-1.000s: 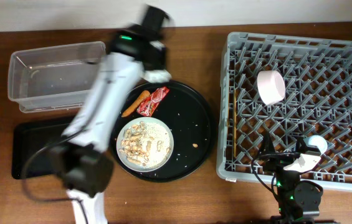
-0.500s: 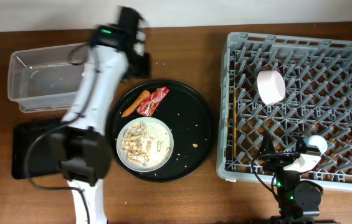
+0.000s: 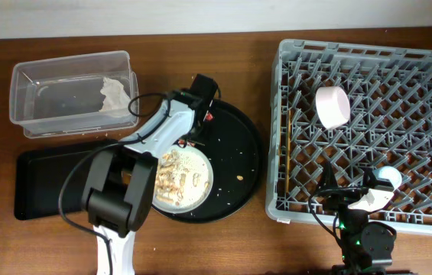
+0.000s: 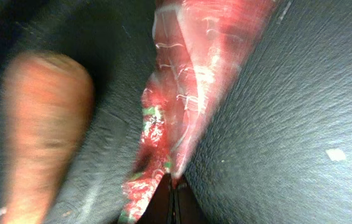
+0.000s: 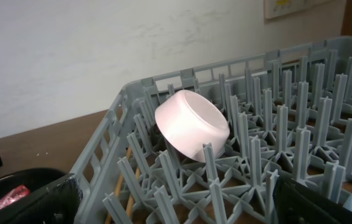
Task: Sort waste into correct bins and load items into the dishwasher rack
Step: 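Grasp the pink wrapper with the left gripper, drop it in clear bin, then grasp the carrot with the left gripper, place it on black tray, then grasp the white plate with the left gripper and tip food onto black tray, then carry the empty plate to the rack and stand it upright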
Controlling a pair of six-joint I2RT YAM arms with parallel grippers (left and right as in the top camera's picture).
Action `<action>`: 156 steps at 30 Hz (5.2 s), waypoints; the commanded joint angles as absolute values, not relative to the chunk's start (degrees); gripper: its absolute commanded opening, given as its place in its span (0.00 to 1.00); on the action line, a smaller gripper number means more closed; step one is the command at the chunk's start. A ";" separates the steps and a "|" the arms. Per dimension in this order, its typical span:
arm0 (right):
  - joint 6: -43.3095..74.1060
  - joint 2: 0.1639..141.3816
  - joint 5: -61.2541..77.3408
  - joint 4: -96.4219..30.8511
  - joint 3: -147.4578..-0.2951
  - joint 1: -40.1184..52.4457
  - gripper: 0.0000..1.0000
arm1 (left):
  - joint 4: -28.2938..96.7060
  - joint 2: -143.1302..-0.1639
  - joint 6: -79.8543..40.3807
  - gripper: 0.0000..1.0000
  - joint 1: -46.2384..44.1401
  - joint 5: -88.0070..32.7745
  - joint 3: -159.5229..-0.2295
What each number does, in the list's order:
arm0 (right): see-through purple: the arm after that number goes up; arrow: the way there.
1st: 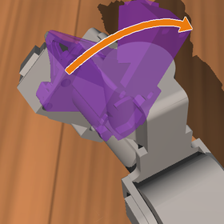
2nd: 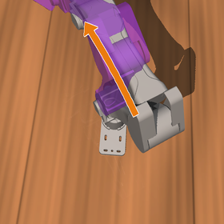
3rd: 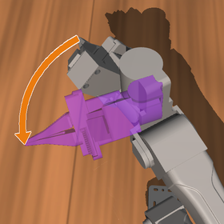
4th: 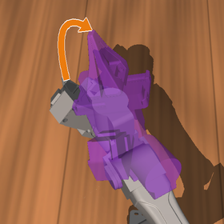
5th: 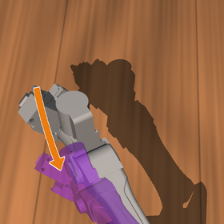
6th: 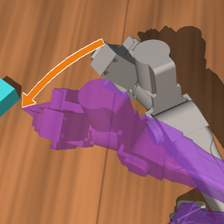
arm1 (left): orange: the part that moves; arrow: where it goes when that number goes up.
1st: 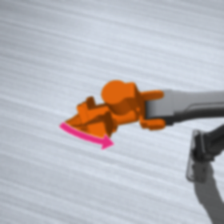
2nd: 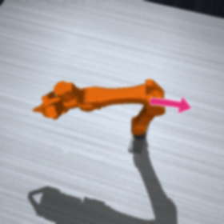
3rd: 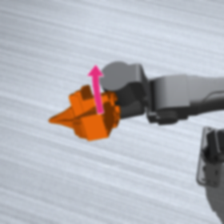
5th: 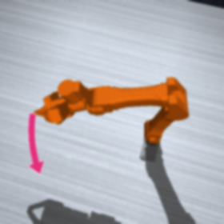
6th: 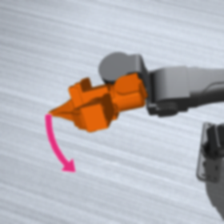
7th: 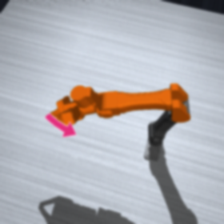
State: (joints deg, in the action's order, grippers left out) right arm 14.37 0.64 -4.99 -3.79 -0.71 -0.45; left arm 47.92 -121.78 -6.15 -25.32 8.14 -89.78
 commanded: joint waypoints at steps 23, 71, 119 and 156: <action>14.15 0.32 -5.10 -4.10 -0.32 -0.82 0.98 | 49.28 -118.93 -3.92 0.56 -19.33 10.33 -90.61; 14.13 0.32 -5.10 -4.10 -0.32 -0.82 0.98 | 53.36 -96.71 -6.35 0.55 -35.57 -2.28 -71.55; 14.15 0.32 -5.10 -4.10 -0.32 -0.82 0.98 | 70.43 -88.84 -9.23 0.00 11.68 -22.41 -83.50; 14.15 0.32 -5.10 -4.10 -0.32 -0.82 0.98 | -39.57 -101.75 -55.70 0.00 -23.79 -57.78 -68.79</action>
